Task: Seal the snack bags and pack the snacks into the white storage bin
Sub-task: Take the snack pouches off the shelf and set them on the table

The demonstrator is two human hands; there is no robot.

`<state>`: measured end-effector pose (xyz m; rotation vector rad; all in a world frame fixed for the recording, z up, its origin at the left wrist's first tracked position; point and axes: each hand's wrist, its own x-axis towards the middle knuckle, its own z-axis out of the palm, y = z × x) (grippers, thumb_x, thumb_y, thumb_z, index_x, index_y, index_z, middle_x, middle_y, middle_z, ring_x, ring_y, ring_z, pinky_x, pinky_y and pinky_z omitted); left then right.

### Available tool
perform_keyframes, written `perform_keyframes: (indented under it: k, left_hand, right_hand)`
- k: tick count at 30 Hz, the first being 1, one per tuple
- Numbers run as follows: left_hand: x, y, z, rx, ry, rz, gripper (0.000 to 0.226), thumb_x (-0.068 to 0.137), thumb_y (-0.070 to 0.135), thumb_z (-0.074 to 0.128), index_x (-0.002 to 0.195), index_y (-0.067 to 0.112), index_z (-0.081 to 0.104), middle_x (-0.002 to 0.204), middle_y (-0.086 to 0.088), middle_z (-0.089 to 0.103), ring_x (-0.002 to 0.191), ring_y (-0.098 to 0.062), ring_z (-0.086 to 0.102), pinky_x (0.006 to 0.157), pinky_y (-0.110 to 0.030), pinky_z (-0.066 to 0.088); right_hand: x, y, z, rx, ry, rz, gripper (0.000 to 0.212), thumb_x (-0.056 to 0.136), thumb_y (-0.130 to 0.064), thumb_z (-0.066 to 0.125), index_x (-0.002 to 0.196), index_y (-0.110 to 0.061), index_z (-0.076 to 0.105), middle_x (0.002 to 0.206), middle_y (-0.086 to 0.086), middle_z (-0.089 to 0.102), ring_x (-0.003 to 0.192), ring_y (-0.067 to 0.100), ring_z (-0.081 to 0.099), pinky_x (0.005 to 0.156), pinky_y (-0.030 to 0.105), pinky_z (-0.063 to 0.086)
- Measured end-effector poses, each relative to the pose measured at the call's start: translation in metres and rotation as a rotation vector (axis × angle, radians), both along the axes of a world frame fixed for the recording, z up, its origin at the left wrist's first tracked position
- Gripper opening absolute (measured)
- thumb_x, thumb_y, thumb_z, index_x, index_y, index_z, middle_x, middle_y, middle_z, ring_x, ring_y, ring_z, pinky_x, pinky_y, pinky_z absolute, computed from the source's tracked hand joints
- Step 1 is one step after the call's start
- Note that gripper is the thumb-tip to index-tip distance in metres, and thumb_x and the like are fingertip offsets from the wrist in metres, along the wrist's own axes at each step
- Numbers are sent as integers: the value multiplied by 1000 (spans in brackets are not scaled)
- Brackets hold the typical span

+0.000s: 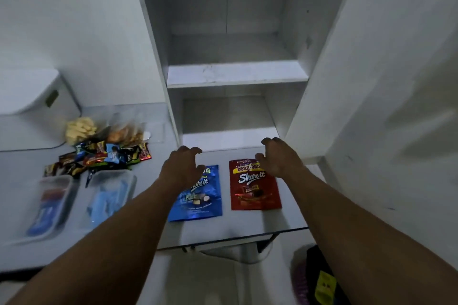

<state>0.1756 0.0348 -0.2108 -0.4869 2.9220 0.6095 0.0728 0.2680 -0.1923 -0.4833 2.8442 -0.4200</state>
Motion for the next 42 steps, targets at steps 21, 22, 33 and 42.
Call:
perform_keyframes:
  k: [21,22,33,42]
  left_hand:
    - [-17,-18,-128,54,-119,412,95,70,40,85,148,20,34,132,-21,54,121,-43,49,97,-49,44]
    - [-19,-19,-128,83,-109,437,101,65,38,88,148,19,34,131,-20,54,121,-42,50,97,-49,45]
    - [-27,-26,-123,257,-62,582,64,66,27,89,119,12,58,114,-12,68,109,-34,61,84,-33,44]
    - [-31,-39,-116,611,79,614,37,85,19,75,119,13,62,104,-14,72,92,-32,71,87,-49,58]
  right_hand:
    - [-67,6,-131,138,-208,76,86,69,-49,85,136,-12,45,130,17,42,123,39,42,100,50,45]
    - [-68,5,-130,141,-223,68,88,67,-48,87,136,-12,45,130,17,40,123,39,41,100,49,44]
    - [-80,5,-136,94,-288,-2,85,63,-40,91,133,-16,48,125,14,54,121,35,46,98,43,41]
    - [-88,14,-130,-62,-257,11,30,86,-7,66,115,-12,57,119,14,63,105,29,60,80,32,48]
